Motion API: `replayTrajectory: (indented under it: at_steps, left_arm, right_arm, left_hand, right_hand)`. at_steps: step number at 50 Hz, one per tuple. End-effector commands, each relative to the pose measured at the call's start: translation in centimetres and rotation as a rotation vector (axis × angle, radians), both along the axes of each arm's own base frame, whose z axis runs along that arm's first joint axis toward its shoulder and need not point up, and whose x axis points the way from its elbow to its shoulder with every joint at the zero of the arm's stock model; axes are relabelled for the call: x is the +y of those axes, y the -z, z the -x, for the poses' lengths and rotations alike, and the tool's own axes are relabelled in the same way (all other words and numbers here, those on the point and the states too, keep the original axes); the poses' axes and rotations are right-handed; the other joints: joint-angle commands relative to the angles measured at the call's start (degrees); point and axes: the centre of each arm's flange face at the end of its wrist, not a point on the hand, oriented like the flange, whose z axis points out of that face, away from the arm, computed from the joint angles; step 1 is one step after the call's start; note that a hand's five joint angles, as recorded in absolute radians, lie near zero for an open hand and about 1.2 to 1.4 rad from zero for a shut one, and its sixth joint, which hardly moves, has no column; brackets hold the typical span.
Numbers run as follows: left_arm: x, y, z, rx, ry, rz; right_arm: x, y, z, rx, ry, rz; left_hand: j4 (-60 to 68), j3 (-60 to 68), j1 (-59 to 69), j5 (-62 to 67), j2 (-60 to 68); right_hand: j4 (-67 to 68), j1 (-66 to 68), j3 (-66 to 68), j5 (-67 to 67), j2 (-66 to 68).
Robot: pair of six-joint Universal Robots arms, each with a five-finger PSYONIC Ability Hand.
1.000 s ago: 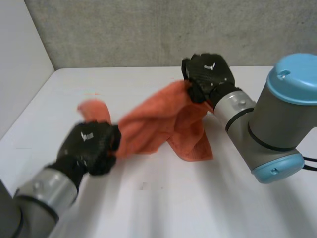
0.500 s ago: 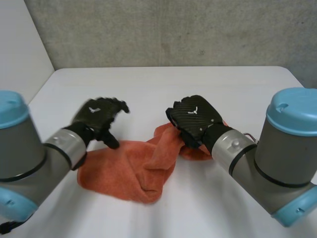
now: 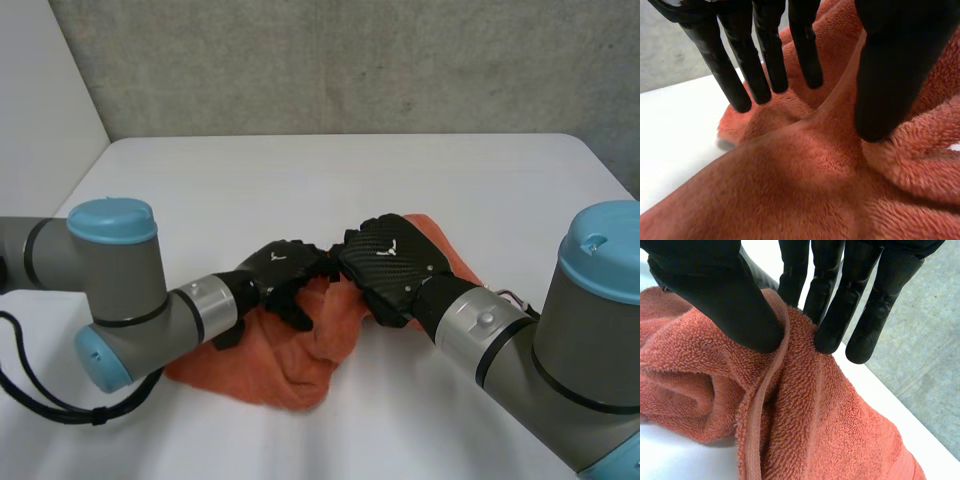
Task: Fold the laundry
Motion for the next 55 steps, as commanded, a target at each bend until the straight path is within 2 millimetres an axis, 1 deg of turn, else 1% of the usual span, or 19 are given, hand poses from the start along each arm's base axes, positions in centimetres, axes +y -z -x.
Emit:
replayTrajectory:
  at_steps: [1, 3, 6, 10, 13, 14, 16, 17, 18, 19, 23, 29, 30, 33, 34, 39, 40, 47, 55]
  left_arm:
    - [-1.4, 0.3, 0.8, 0.017, 0.014, 0.026]
    - [-2.0, -0.1, 1.0, 0.026, 0.009, 0.050]
    - [-3.0, -0.9, 1.2, 0.034, -0.018, 0.093]
    - [-5.9, -4.0, 1.2, 0.063, -0.165, 0.246]
    - [-7.9, -8.4, 0.6, 0.130, -0.320, 0.406]
    - [-8.3, -11.1, 0.3, 0.181, -0.375, 0.490]
    - [-8.3, -13.4, 0.2, 0.236, -0.399, 0.568]
    - [-8.3, -13.4, 0.2, 0.236, -0.400, 0.568]
    - [-7.6, -16.7, 0.2, 0.314, -0.410, 0.670]
    - [-7.1, -17.7, 0.2, 0.341, -0.410, 0.702]
    - [-5.4, -20.2, -0.5, 0.401, -0.419, 0.774]
    - [-4.6, -17.5, -0.8, 0.345, -0.409, 0.703]
    - [-4.6, -16.3, -1.0, 0.318, -0.409, 0.671]
    - [-4.8, -14.2, -1.2, 0.272, -0.413, 0.612]
    - [-4.8, -12.6, -1.2, 0.236, -0.406, 0.561]
    - [-4.9, -9.3, -1.4, 0.172, -0.358, 0.420]
    - [-4.6, -7.5, -1.0, 0.170, -0.298, 0.328]
    - [-4.2, -4.5, 0.5, 0.209, -0.126, 0.182]
    - [-4.3, -2.4, 1.3, 0.195, -0.065, 0.123]
  right_arm:
    - [-0.8, -1.0, -0.4, -0.022, 0.005, 0.032]
    - [-1.6, -1.5, -0.6, -0.031, 0.024, 0.051]
    - [-3.9, -2.1, -1.3, -0.049, 0.057, 0.086]
    - [-7.0, -4.2, -2.2, -0.091, 0.135, 0.169]
    - [-8.4, -6.7, -2.7, -0.141, 0.181, 0.251]
    - [-9.1, -8.8, -3.0, -0.193, 0.207, 0.318]
    - [-9.7, -10.7, -3.2, -0.248, 0.231, 0.388]
    - [-9.7, -10.7, -3.2, -0.249, 0.231, 0.389]
    - [-10.3, -12.9, -3.5, -0.341, 0.246, 0.486]
    - [-10.4, -13.5, -3.6, -0.369, 0.247, 0.520]
    - [-10.4, -15.2, -3.6, -0.452, 0.251, 0.620]
    - [-8.3, -12.7, -3.5, -0.354, 0.221, 0.490]
    - [-7.2, -11.7, -3.7, -0.321, 0.195, 0.447]
    - [-6.0, -10.2, -3.6, -0.276, 0.177, 0.395]
    - [-5.4, -9.4, -3.5, -0.256, 0.172, 0.374]
    - [-3.5, -8.6, -2.1, -0.226, 0.142, 0.335]
    - [-3.5, -8.6, -2.1, -0.226, 0.142, 0.334]
    - [-0.8, -7.8, -1.7, -0.211, -0.017, 0.301]
    - [-0.4, -6.4, -1.3, -0.184, -0.029, 0.259]
  left_hand:
    - [34.6, 34.4, 33.2, 34.9, 34.4]
    - [43.9, 43.6, 42.4, 44.1, 43.6]
    - [43.9, 43.7, 42.5, 44.2, 43.7]
    - [43.9, 43.7, 42.5, 44.2, 43.7]
    - [43.9, 43.7, 42.5, 44.2, 43.7]
    - [43.9, 43.7, 42.5, 44.2, 43.7]
    - [43.9, 43.7, 42.5, 44.2, 43.7]
    - [43.9, 43.7, 42.5, 44.2, 43.7]
    - [43.9, 43.7, 42.5, 44.2, 43.7]
    - [43.9, 43.7, 42.5, 44.2, 43.7]
    - [43.9, 43.7, 42.5, 44.2, 43.7]
    - [39.4, 39.2, 38.0, 39.7, 39.2]
    - [17.6, 17.4, 16.2, 17.8, 17.3]
    - [-2.1, -2.3, -3.6, -1.9, -2.4]
    - [-2.8, -3.0, -4.2, -2.6, -3.1]
    - [-8.1, -8.3, -9.5, -7.8, -8.3]
    - [-9.9, -10.1, -11.3, -9.6, -10.1]
    - [-9.6, -9.8, -11.0, -9.3, -9.8]
    - [-9.1, -9.3, -10.5, -8.8, -9.3]
  right_hand:
    - [12.0, 25.7, 12.2, 14.2, 13.3]
    - [12.0, 25.7, 12.2, 14.2, 13.3]
    - [12.0, 25.7, 12.2, 14.2, 13.3]
    - [12.0, 25.7, 12.2, 14.2, 13.3]
    - [12.0, 25.7, 12.2, 14.2, 13.3]
    - [12.0, 25.7, 12.2, 14.2, 13.3]
    - [12.0, 25.7, 12.2, 14.2, 13.3]
    - [12.0, 25.7, 12.2, 14.2, 13.3]
    - [12.0, 25.7, 12.2, 14.2, 13.3]
    - [12.0, 25.7, 12.2, 14.2, 13.3]
    - [12.0, 25.7, 12.2, 14.2, 13.3]
    - [12.0, 25.7, 12.2, 14.2, 13.3]
    - [12.0, 25.7, 12.2, 14.2, 13.3]
    - [12.0, 25.7, 12.2, 14.2, 13.3]
    - [12.0, 25.7, 12.2, 14.2, 13.3]
    - [12.0, 25.7, 12.2, 14.2, 13.3]
    - [12.0, 25.7, 12.2, 14.2, 13.3]
    - [12.0, 25.7, 12.2, 14.2, 13.3]
    - [12.0, 25.7, 12.2, 14.2, 13.3]
